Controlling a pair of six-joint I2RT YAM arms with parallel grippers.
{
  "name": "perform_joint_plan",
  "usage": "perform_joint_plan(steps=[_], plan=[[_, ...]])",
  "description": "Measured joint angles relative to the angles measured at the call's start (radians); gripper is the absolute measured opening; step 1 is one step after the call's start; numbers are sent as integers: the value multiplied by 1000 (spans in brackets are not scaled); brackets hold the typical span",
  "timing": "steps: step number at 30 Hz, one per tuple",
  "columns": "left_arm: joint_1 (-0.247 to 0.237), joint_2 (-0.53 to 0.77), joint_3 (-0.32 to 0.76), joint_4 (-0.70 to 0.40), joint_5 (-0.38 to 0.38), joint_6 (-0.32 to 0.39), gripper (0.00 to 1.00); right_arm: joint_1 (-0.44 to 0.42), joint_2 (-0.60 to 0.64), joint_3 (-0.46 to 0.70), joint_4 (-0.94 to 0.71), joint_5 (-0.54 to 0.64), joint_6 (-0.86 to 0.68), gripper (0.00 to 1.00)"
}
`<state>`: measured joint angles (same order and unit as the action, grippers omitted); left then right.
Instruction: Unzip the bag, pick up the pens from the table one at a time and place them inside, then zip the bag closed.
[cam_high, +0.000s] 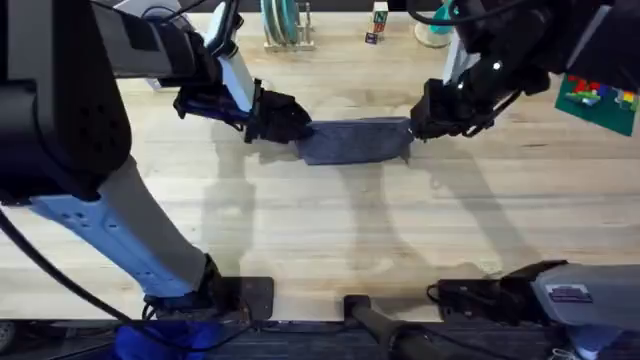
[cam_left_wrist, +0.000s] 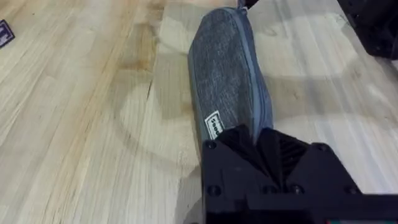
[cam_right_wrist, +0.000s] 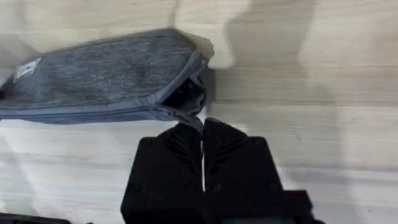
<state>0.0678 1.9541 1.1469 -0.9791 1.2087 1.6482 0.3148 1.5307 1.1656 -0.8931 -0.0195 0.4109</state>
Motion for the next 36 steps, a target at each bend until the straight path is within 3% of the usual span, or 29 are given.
perform_joint_plan(steps=[11,23,29,36], plan=[[-1,0,0,1,2,0,42,-79,0,-23,4,-49,-41,35],[-7,0,0,2,6,0,41,-211,-20,-162,96,-171,-77,34],[-5,0,0,5,4,-1,42,-286,-20,-232,113,-123,-102,34],[-5,0,0,7,4,-10,42,-296,-20,-258,139,-119,-122,35]])
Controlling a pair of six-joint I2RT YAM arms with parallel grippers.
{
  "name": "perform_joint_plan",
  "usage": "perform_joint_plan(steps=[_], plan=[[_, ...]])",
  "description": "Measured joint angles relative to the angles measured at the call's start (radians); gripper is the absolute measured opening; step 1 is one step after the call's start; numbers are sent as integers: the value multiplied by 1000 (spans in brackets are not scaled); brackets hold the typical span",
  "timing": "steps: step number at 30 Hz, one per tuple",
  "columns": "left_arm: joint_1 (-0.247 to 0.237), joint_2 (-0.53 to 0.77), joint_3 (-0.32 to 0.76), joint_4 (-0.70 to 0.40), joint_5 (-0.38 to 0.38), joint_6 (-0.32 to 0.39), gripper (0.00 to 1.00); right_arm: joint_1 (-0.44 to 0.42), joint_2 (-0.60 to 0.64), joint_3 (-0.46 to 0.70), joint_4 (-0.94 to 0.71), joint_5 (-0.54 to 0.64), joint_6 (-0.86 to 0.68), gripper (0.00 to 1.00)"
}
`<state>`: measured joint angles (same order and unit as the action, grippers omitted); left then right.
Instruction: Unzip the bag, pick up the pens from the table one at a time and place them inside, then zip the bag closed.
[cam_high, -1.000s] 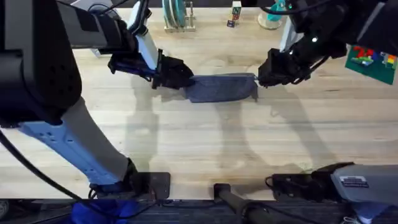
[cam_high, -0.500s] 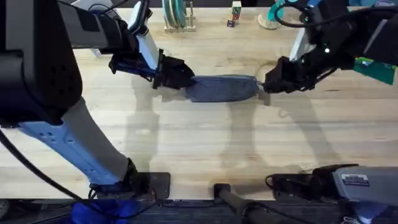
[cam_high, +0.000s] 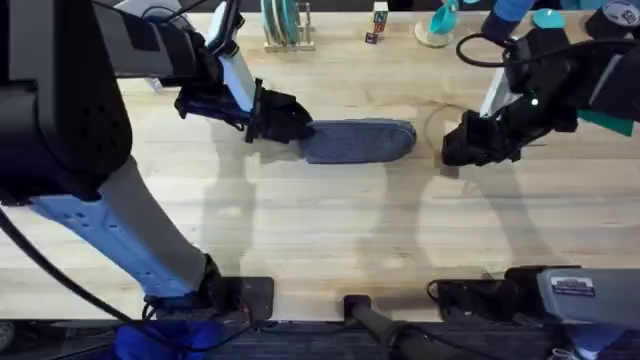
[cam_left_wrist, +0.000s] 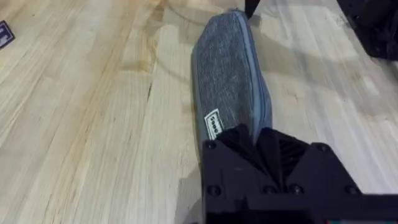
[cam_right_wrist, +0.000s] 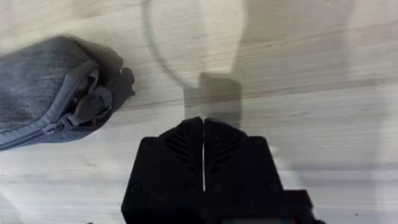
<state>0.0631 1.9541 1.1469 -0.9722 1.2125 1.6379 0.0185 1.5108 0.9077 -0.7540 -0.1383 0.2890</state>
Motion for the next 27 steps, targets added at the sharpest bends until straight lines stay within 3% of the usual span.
perform_joint_plan(steps=[16,20,21,24,27], plan=[[0,0,0,1,0,-1,41,0,0,0,2,0,-13,43],[0,0,0,0,-3,-4,102,0,0,0,2,0,-17,299],[0,0,0,1,-5,-5,114,0,0,0,2,1,-22,413],[1,0,0,1,-6,-8,49,0,0,0,2,1,-23,592],[1,0,0,1,-5,-9,44,0,0,0,2,2,-28,963]])
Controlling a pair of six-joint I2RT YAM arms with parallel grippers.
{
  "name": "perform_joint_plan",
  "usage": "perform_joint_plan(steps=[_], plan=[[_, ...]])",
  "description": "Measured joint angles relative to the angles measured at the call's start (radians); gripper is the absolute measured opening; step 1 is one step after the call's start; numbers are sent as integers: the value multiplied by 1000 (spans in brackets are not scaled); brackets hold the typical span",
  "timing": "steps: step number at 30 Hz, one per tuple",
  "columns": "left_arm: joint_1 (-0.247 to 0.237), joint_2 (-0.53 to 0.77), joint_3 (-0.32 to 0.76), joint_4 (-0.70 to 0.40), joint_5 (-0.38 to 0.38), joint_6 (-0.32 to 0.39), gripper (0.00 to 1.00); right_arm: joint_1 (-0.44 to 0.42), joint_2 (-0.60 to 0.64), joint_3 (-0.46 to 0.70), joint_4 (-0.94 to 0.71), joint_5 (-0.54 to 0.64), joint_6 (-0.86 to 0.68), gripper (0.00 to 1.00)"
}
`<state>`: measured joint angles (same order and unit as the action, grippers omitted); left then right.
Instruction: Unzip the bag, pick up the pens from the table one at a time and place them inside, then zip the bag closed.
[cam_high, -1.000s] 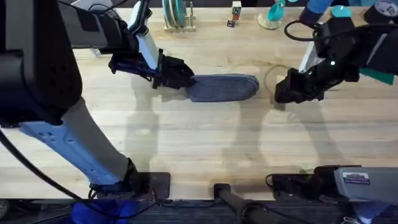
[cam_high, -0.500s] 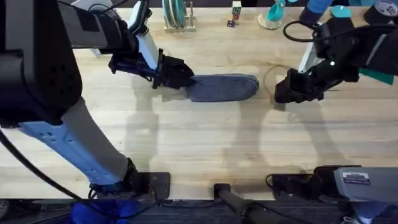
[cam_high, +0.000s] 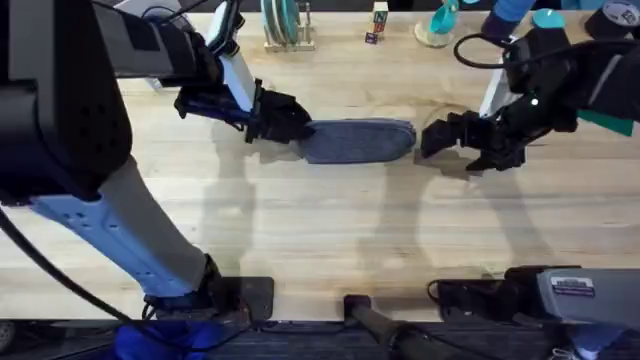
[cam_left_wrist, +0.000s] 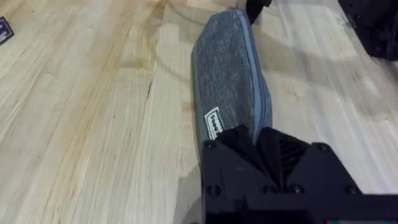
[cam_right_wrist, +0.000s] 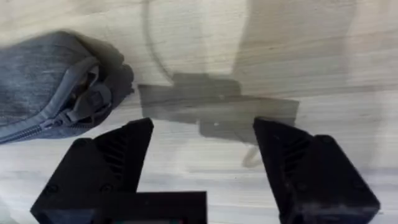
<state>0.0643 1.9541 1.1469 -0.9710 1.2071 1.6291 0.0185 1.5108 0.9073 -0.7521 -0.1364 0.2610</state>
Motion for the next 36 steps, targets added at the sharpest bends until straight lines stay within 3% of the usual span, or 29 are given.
perform_joint_plan(steps=[6,7,12,13,19,23,29,36], plan=[[0,0,0,0,0,0,60,0,0,0,-2,0,0,995],[0,0,0,0,-1,1,139,0,0,0,-2,0,0,995],[2,0,0,3,-12,-10,899,0,0,0,-9,1,0,996],[2,0,0,2,-14,-23,970,0,0,0,-15,1,0,996],[4,0,25,2,-24,-124,995,0,0,32,-82,1,-2,996],[14,0,86,-3,-32,-239,997,0,-1,88,-110,2,-8,996],[21,0,204,-35,-137,-450,997,0,-89,108,-119,2,-8,996],[21,-52,260,-113,-235,-575,997,0,-230,109,-169,2,-11,997]])
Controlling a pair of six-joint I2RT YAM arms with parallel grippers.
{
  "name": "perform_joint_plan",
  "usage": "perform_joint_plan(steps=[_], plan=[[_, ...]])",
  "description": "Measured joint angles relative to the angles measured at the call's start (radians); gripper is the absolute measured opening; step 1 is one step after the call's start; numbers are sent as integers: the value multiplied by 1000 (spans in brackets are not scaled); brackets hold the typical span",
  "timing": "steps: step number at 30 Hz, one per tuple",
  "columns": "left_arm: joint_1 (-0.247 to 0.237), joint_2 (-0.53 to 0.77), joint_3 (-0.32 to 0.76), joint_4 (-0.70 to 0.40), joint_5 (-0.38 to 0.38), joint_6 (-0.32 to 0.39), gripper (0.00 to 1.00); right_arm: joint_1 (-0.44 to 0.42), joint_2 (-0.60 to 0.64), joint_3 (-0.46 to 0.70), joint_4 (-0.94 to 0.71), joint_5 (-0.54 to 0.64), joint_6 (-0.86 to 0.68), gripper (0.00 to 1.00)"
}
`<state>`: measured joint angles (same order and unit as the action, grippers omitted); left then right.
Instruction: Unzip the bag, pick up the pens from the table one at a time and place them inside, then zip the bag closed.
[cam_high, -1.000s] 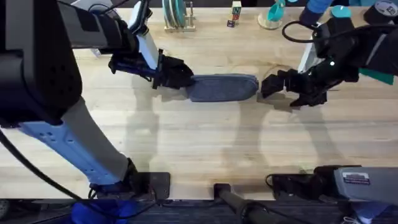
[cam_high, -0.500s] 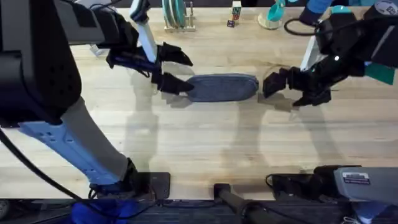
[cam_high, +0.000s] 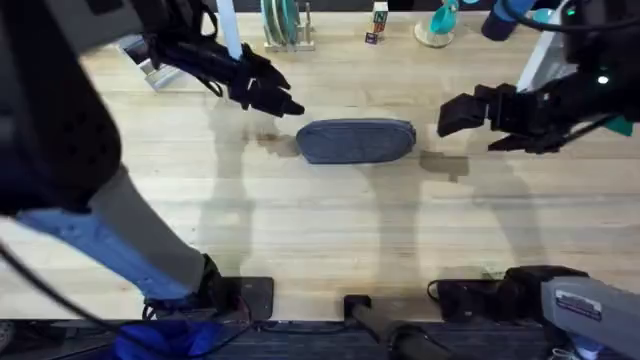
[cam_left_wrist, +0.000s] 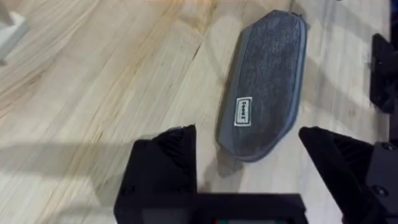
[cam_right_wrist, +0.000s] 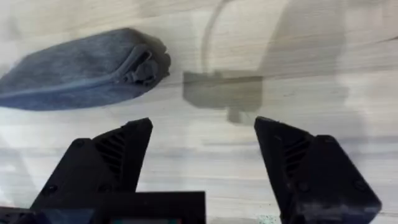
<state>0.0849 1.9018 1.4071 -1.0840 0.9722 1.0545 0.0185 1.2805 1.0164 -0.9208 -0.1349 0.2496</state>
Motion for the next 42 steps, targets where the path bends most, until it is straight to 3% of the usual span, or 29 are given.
perform_joint_plan(steps=[6,15,16,17,24,32,42], plan=[[-16,-194,2,-14,-125,-155,997,0,-90,0,-24,0,-21,996],[-105,-444,8,-35,-361,-427,997,0,-194,0,-63,-24,-64,995],[-110,-471,8,-44,-385,-461,997,0,-202,1,-73,-28,-73,996],[-121,-537,8,-74,-438,-543,996,0,-214,10,-108,-35,-98,996],[-168,-678,7,-165,-572,-708,997,0,-214,103,-186,-39,-141,996],[-240,-866,-90,-160,-665,-862,997,9,-214,153,-228,-45,-155,996],[-245,-1040,-254,-165,-686,-968,997,123,-214,155,-266,-45,-190,996]])
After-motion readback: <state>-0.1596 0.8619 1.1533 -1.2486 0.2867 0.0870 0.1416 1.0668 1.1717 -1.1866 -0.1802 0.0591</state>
